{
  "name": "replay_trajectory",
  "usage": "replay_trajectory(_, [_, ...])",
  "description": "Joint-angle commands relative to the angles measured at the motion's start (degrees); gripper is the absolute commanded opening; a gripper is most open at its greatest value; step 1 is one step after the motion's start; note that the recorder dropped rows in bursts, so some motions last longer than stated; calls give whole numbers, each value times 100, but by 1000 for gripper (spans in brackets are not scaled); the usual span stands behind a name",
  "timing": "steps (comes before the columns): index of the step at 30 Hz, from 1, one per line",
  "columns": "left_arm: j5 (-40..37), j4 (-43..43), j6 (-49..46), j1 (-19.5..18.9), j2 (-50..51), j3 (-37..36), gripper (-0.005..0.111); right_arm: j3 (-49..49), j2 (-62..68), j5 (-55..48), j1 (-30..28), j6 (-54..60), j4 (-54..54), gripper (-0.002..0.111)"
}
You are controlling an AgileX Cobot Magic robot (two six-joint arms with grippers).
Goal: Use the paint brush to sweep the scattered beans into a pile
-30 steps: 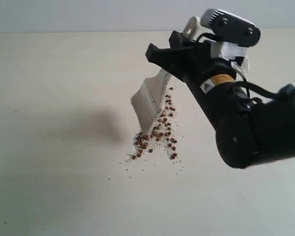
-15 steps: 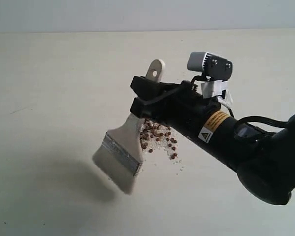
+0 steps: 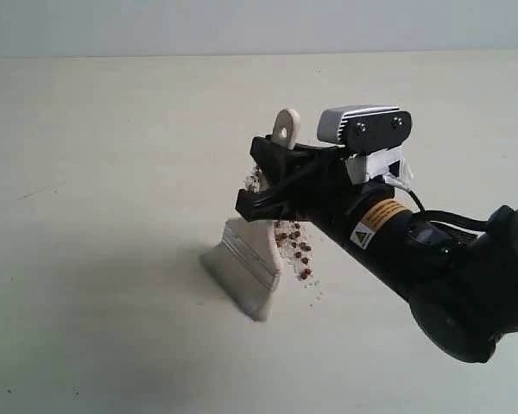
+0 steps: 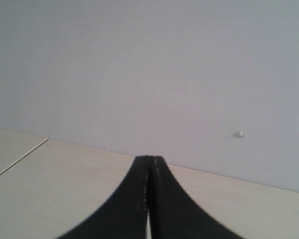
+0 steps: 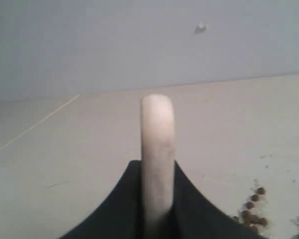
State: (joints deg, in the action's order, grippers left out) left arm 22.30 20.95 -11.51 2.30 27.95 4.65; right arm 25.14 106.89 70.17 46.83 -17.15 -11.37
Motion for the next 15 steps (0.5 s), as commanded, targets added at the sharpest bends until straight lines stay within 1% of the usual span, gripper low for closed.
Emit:
replay_trajectory(1, [-3, 44, -16, 27, -19, -18, 0, -19, 10, -21, -18, 616, -579, 0])
replay_trajectory(6, [-3, 44, -16, 27, -19, -18, 0, -19, 10, -21, -18, 965, -950, 0])
replay_trajectory(15, [-3, 44, -16, 27, -19, -18, 0, -19, -52, -21, -18, 892, -770, 0])
